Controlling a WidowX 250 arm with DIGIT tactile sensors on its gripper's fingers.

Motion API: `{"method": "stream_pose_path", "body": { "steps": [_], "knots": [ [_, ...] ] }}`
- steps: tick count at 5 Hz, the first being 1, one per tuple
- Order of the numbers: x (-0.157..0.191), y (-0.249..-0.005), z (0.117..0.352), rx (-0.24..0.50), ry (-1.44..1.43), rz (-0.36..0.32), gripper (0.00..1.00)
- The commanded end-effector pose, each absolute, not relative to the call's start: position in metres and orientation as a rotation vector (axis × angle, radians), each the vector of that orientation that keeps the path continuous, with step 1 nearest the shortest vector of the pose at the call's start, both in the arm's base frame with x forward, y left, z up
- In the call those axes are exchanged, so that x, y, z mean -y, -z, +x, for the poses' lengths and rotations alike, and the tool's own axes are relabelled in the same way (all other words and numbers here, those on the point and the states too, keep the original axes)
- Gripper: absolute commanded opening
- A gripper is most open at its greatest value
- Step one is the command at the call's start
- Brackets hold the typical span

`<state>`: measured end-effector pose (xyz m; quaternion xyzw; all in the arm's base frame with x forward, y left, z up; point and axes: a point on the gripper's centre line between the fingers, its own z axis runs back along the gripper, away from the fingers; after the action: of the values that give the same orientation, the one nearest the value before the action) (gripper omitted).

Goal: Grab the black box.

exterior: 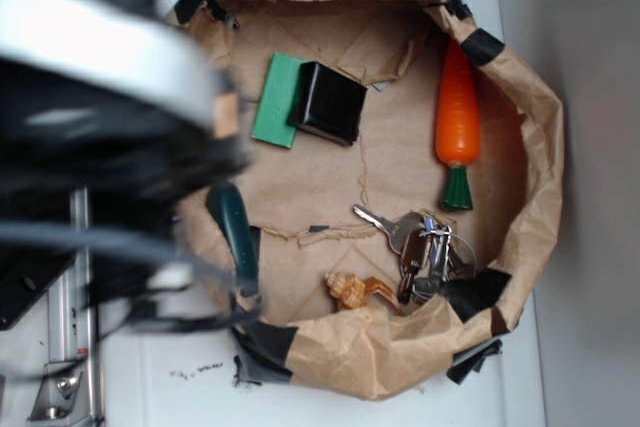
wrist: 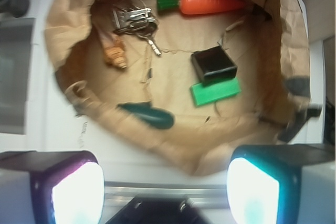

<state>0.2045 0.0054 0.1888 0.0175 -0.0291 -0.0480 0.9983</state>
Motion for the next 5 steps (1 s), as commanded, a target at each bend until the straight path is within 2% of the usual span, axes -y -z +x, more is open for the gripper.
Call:
{"method": "stream_pose_path", "body": {
  "steps": [1, 2, 5],
  "knots": [
    [-0.029, -0.127, 0.250, -0.037, 0.304, 0.084, 1.00],
    [-0.030, -0.104, 0.251, -0.104, 0.447, 0.083, 1.00],
    [-0.030, -0.104, 0.251, -0.104, 0.447, 0.083, 1.00]
  ]
}}
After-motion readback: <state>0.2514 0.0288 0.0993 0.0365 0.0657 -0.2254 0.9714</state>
